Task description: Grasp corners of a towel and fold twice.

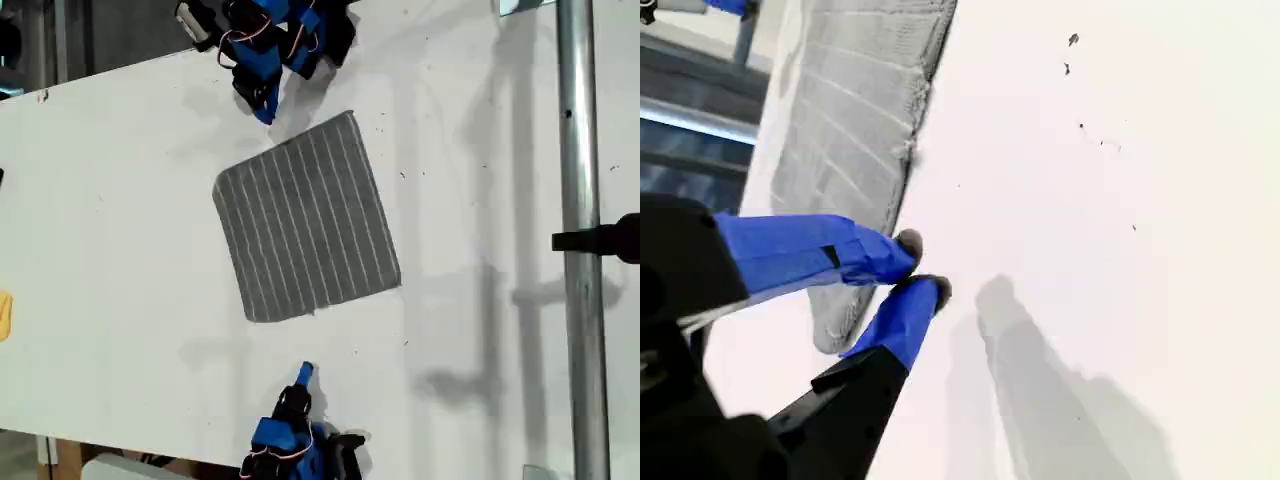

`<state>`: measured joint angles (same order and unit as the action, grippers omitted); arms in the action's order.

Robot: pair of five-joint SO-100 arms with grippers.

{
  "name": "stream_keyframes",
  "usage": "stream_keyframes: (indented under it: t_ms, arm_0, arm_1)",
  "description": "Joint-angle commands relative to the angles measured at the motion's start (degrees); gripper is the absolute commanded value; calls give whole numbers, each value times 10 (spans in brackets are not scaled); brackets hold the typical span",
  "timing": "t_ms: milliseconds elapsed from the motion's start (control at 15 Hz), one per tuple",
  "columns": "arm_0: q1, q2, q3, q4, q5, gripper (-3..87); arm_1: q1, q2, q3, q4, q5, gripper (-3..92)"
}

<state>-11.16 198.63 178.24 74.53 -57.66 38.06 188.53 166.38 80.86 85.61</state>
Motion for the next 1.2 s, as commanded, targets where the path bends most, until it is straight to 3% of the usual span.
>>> stream_keyframes:
  t_ms: [0,533,800,1000,1133]
  arm_0:
    - [-59,3,4,-2,-390,-28]
    - [-41,3,4,-2,-367,-29]
    - [-18,-15,-45,-46,-379,-30]
    - [40,-313,-222,-112,-394,-30]
    - [65,-512,-396,-105,-374,-30]
  arm_1:
    - [-214,-2,-18,-2,-43,-3]
    - [-275,-2,-16,-3,-41,-3]
    - [-293,-2,-71,33,-37,-3]
    - [-338,-91,-198,49,-34,-3]
    - [-386,-210,-319,79,-26,-3]
